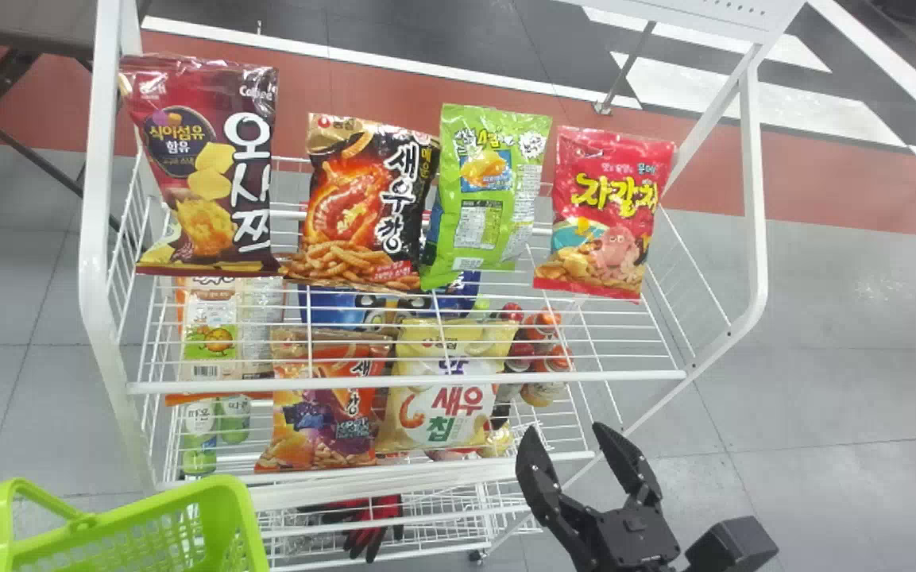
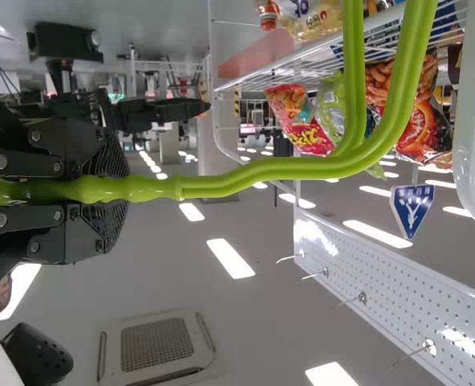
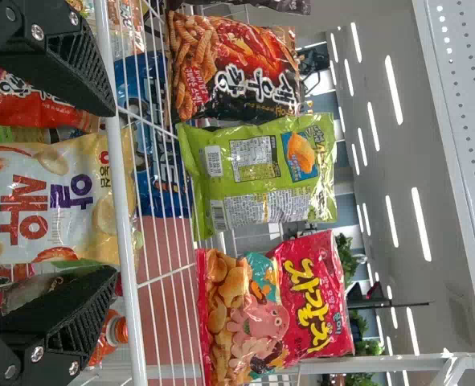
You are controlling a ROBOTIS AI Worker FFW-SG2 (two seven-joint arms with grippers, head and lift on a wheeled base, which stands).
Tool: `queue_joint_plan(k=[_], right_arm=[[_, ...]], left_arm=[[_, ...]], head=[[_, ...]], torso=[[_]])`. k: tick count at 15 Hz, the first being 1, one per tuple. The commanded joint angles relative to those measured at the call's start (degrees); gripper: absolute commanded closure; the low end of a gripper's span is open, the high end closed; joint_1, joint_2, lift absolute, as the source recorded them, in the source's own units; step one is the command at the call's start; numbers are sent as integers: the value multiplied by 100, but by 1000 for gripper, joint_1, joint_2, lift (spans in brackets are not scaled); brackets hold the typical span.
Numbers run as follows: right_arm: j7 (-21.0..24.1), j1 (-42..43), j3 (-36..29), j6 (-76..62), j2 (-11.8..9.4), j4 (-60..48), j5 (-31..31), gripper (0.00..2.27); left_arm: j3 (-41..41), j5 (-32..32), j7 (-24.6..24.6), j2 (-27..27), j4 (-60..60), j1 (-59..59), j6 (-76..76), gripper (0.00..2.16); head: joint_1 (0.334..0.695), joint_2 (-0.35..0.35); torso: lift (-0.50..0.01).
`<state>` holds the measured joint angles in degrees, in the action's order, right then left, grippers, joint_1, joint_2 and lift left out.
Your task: Hold basket handle with left hand then pick Gkobukchip with right hand and place into basket
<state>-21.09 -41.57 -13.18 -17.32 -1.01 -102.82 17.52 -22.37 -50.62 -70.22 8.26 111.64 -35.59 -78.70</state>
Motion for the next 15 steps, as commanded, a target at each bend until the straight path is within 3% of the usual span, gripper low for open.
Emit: queue_joint_plan(k=[1, 7, 15], right_arm=[[0, 26, -9, 94, -5, -81, -12, 100], [-18, 888, -70, 1904, -92, -538, -337, 100], [-184, 2672, -255, 3873, -189, -529, -548, 90]], left_arm=[[13, 9, 0, 9, -19, 17, -1, 2155], [22, 9, -9, 18, -28, 35, -1, 2155], [-4, 0, -9, 62, -19, 88, -19, 2155]], head=[[695, -350], [695, -349], [695, -270]], torso=[[0], [0], [0]])
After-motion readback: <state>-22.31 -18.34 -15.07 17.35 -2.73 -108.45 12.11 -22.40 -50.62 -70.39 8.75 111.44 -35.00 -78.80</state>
